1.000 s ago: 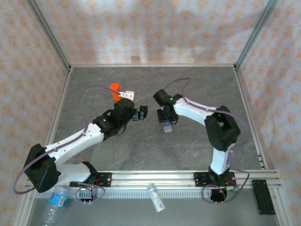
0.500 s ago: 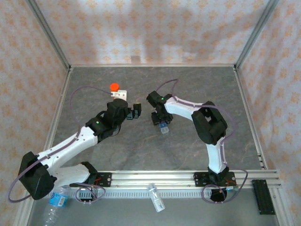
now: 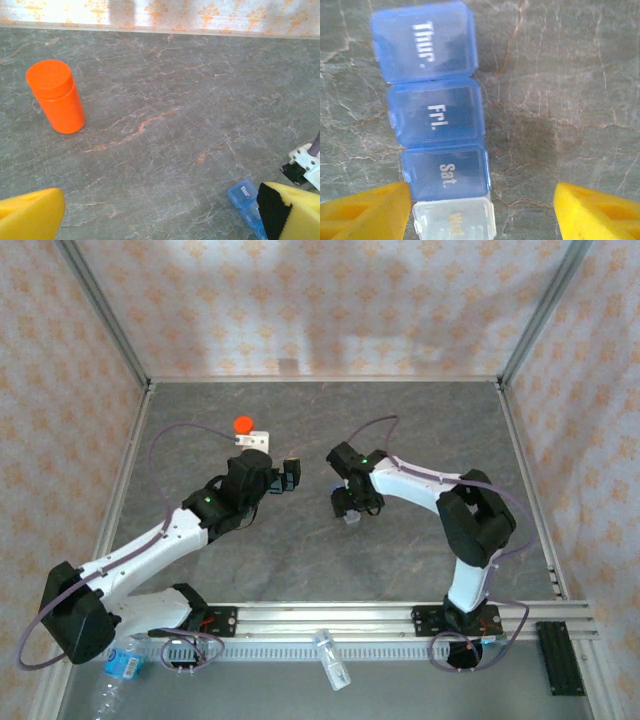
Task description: Sort the pills into containers
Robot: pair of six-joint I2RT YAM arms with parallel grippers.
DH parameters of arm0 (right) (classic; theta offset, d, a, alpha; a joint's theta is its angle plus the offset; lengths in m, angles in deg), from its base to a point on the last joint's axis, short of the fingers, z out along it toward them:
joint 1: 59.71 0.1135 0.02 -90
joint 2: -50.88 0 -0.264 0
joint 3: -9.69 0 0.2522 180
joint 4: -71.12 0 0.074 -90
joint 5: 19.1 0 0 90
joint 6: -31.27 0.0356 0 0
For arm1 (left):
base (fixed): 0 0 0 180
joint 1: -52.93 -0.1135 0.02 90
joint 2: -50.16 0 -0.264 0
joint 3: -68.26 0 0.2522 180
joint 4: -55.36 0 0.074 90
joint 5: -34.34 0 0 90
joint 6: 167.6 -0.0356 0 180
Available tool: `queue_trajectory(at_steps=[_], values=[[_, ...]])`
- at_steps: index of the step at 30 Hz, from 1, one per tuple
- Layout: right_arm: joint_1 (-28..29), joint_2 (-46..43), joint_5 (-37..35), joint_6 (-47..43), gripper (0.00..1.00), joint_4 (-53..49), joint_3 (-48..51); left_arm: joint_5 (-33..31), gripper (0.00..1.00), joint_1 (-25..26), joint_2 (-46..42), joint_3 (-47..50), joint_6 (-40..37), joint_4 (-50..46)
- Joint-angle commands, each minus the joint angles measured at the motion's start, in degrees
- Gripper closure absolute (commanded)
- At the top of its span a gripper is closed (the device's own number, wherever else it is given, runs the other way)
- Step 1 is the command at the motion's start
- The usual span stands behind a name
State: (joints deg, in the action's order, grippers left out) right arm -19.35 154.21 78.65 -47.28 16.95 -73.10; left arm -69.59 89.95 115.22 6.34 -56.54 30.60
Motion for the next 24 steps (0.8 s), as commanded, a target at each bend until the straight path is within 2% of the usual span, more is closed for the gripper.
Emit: queue_trajectory(at_steps=[1, 18, 24], values=[[0.1, -0.4, 0.2, 1.9, 0.25, 1.9, 1.6, -0.3, 0.00, -0.4, 0.9, 0.3, 0.7, 0.8], [0.8, 3.5, -0.5, 0.7, 0.26, 1.8, -1.2, 0.1, 0.00, -0.4, 1.7, 0.1, 1.3, 1.1], [0.8, 4.5, -1.1, -0.1, 0.39, 2.3, -0.6, 0.5, 0.00, -0.4, 2.0, 0.2, 1.6, 1.0]])
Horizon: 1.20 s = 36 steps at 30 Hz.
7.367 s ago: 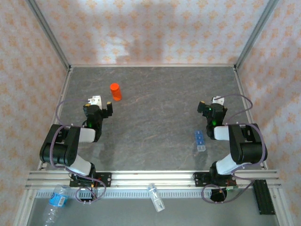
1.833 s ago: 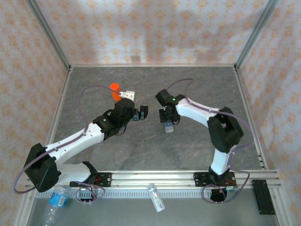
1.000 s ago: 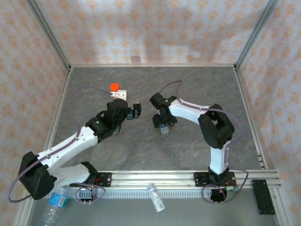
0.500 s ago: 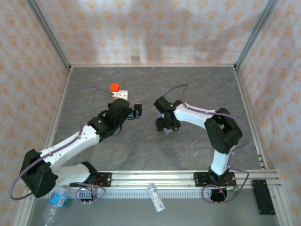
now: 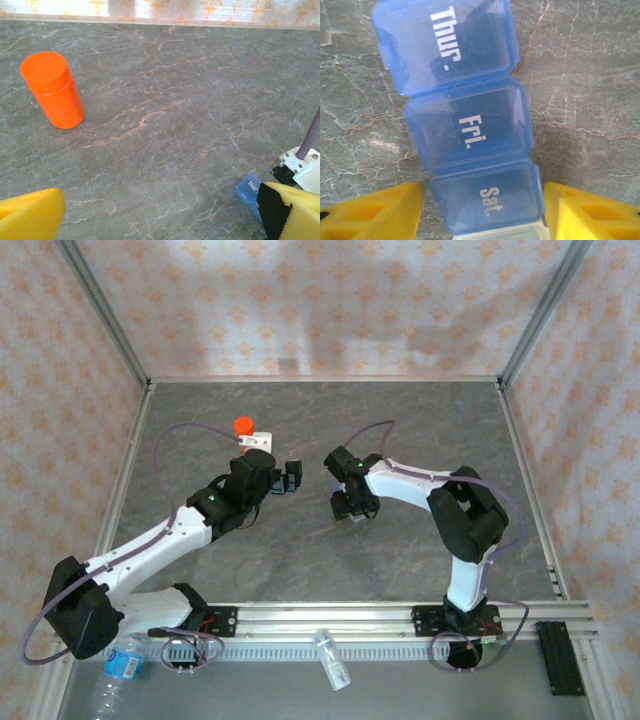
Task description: Sort the pills into containers
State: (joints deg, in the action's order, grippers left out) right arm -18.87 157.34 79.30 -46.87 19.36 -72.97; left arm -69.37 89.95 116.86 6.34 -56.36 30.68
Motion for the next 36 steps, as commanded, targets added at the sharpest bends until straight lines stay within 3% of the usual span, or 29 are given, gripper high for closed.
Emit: queue_trajectory(at_steps=[1, 8, 16, 36], values=[[0.3, 1.5, -1.8, -0.6, 0.41, -0.1, -0.7, 0.4, 0.00, -0.3, 0.4, 0.1, 1.5, 0.9], [0.3, 1.3, -1.9, -0.5, 0.48, 0.5, 0.3, 0.9, 0.00, -0.4, 0.6, 0.2, 2.1, 0.9], [0.3, -0.5, -2.2, -0.7, 0.65, 1.4, 1.1, 2.6, 0.00, -0.4, 2.4, -0.8, 4.5, 0.5], [-0.2, -12.3, -1.8, -2.0, 0.67, -2.8, -2.1, 16.6, 0.00, -0.9, 9.1, -5.9, 21.9, 6.4]])
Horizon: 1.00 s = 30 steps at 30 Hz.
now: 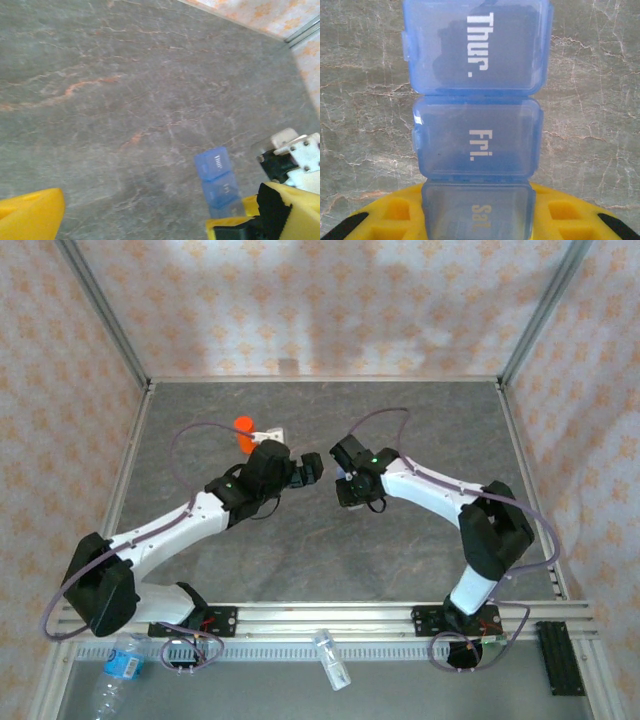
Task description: Sort the pills into containers
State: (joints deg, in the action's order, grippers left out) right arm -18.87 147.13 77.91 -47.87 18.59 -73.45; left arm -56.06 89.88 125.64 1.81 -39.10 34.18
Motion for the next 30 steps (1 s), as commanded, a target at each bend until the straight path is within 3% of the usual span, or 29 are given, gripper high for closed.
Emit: queue_trajectory(at_steps=[1, 14, 23, 30], values=[[-0.4, -2.6, 0.5, -1.0, 0.67, -1.8, -1.5, 3.8, 0.00, -1.1, 0.2, -1.1, 5.7, 3.6], [-1.0, -7.6, 9.3, -1.4, 0.66, 0.2, 0.3, 18.8, 0.02, -6.1, 1.9, 6.6, 24.6, 25.7], [-1.0, -10.1, 12.9, -3.7, 0.66, 2.6, 2.3, 22.9, 0.03, -6.0, 5.3, 9.3, 34.3, 39.2], [-1.0, -9.9, 13.4, -3.7, 0.66, 3.2, 2.1, 23.9, 0.04, -5.9, 6.2, 10.7, 36.8, 43.3]])
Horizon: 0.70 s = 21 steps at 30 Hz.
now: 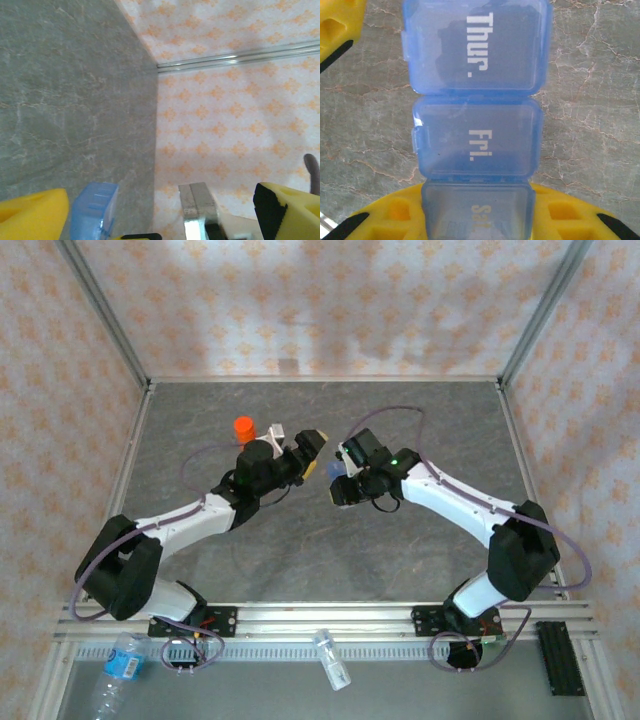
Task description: Sort the pills into containers
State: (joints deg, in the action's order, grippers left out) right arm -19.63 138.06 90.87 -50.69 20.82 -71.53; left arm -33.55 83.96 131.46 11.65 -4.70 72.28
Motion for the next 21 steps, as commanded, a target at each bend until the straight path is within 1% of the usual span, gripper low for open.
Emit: queue_trajectory(at_steps=[1, 7, 15, 21], values=[[-0.3, -0.6, 0.2, -0.8, 0.66, 0.9, 0.1, 1.5, 0.04, 0.0, 0.4, 0.8, 2.5, 5.0], [-0.3, 0.0, -1.5, -0.1, 0.67, 0.4, -0.8, 1.5, 0.05, 0.5, -0.4, 2.1, 3.2, 4.8], [-0.6, 0.9, -2.1, 0.7, 0.67, 0.4, -2.0, 1.5, 0.06, 1.8, 0.4, 4.0, 5.9, 9.0], [-0.9, 1.3, -2.4, 1.0, 0.67, 0.5, -2.1, 1.1, 0.06, 2.9, 0.6, 3.6, 6.0, 9.1]])
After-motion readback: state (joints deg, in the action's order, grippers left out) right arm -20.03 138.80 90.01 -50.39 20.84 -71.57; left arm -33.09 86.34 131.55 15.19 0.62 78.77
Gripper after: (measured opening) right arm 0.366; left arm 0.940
